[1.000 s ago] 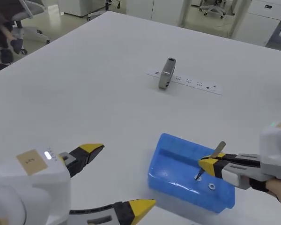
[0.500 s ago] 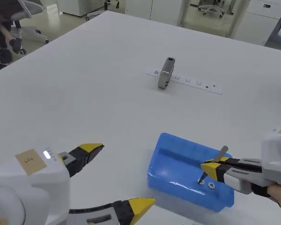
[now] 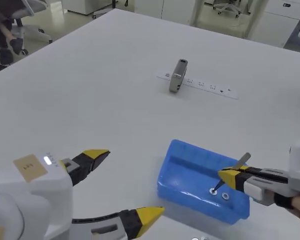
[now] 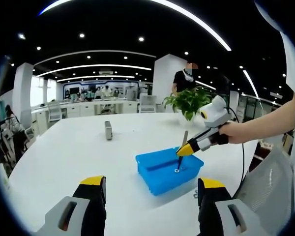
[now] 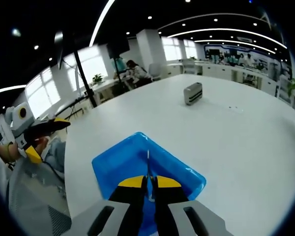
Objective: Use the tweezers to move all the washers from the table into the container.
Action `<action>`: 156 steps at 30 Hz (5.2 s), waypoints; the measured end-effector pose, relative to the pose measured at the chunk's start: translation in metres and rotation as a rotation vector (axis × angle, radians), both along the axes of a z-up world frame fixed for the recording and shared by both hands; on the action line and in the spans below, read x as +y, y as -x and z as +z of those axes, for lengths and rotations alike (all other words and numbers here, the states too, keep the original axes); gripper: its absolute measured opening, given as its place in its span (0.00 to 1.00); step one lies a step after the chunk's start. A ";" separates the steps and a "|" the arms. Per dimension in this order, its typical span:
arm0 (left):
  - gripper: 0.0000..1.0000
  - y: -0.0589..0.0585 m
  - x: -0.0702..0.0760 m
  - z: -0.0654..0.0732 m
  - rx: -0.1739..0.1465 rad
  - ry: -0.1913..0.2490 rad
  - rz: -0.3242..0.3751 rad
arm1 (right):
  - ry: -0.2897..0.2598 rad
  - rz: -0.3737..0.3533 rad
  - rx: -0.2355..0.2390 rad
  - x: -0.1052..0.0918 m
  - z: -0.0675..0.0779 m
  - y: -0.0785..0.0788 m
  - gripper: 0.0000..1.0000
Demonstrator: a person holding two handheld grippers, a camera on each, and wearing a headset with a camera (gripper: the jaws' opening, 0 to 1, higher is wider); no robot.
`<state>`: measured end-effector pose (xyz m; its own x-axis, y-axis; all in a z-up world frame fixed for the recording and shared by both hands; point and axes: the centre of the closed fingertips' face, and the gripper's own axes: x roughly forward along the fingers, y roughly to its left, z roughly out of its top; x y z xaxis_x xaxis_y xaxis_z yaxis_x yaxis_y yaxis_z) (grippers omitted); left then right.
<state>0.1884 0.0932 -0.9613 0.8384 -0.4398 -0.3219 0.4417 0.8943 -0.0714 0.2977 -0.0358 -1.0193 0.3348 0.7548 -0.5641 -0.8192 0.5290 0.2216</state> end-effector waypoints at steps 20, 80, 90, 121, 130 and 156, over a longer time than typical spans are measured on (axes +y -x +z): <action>0.76 0.000 0.000 0.000 0.000 0.000 -0.003 | -0.087 -0.011 -0.021 0.002 0.034 0.012 0.03; 0.75 0.002 -0.001 -0.001 0.000 -0.033 -0.004 | -0.146 0.022 0.109 0.009 -0.002 0.097 0.03; 0.77 0.001 0.005 -0.002 0.007 -0.014 0.032 | -0.116 0.047 0.107 0.011 -0.009 0.102 0.03; 0.81 0.011 -0.026 0.004 -0.015 0.025 -0.138 | 0.038 -0.012 -0.041 0.020 -0.013 0.108 0.03; 0.82 0.020 -0.047 0.004 -0.052 -0.053 -0.255 | 0.036 -0.082 -0.022 0.021 -0.012 0.111 0.03; 0.80 0.018 -0.041 0.004 -0.036 -0.004 -0.235 | 0.031 -0.108 -0.028 0.021 -0.007 0.111 0.02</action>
<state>0.1709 0.0527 -0.9572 0.7241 -0.6233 -0.2953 0.6402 0.7667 -0.0484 0.1866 -0.0149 -1.0267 0.4291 0.6958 -0.5759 -0.7630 0.6205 0.1812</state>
